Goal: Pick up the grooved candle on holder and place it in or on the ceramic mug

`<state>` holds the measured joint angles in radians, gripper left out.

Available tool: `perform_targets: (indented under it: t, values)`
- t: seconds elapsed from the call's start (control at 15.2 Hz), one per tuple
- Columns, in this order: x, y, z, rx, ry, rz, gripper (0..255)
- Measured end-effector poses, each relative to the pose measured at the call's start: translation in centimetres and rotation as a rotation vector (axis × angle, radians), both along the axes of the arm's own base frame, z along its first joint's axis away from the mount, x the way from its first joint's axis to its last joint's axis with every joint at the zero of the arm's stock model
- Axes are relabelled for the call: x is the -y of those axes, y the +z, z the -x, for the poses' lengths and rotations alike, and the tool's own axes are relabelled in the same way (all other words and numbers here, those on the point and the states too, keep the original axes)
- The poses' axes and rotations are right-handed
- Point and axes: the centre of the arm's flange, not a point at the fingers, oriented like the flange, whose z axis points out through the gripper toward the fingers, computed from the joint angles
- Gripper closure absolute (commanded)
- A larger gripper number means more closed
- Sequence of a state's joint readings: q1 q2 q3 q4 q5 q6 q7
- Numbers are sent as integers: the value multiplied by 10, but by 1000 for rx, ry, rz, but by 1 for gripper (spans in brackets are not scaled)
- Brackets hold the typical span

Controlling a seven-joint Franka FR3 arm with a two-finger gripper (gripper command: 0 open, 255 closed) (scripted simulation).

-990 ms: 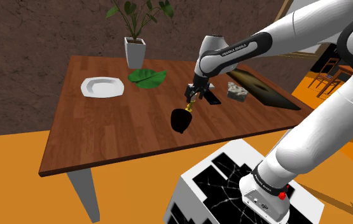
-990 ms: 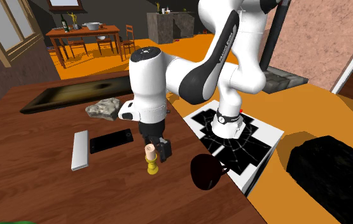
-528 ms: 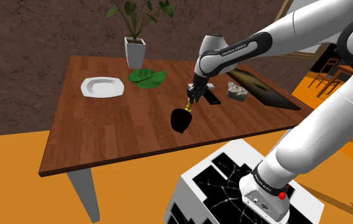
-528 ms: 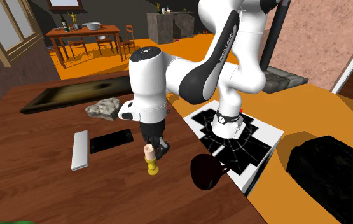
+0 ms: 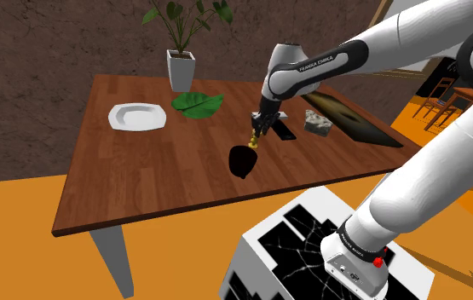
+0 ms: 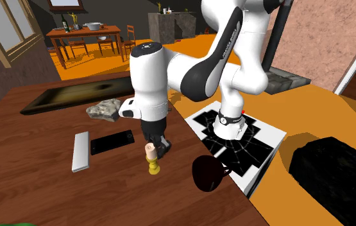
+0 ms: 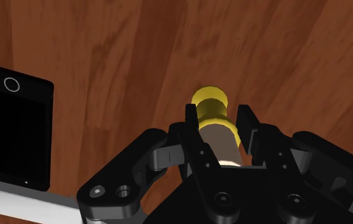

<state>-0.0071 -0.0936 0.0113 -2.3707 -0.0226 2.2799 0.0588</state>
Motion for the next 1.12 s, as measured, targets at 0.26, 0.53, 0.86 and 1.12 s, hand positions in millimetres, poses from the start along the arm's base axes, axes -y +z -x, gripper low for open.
perform_targets:
  t: [0.26,0.53,0.86,1.12]
  values:
    - [1,20,-2,0,0,0,255]
    - [0,42,-1,0,0,0,255]
    - [1,68,-1,0,0,0,255]
    - [0,89,-1,0,0,0,255]
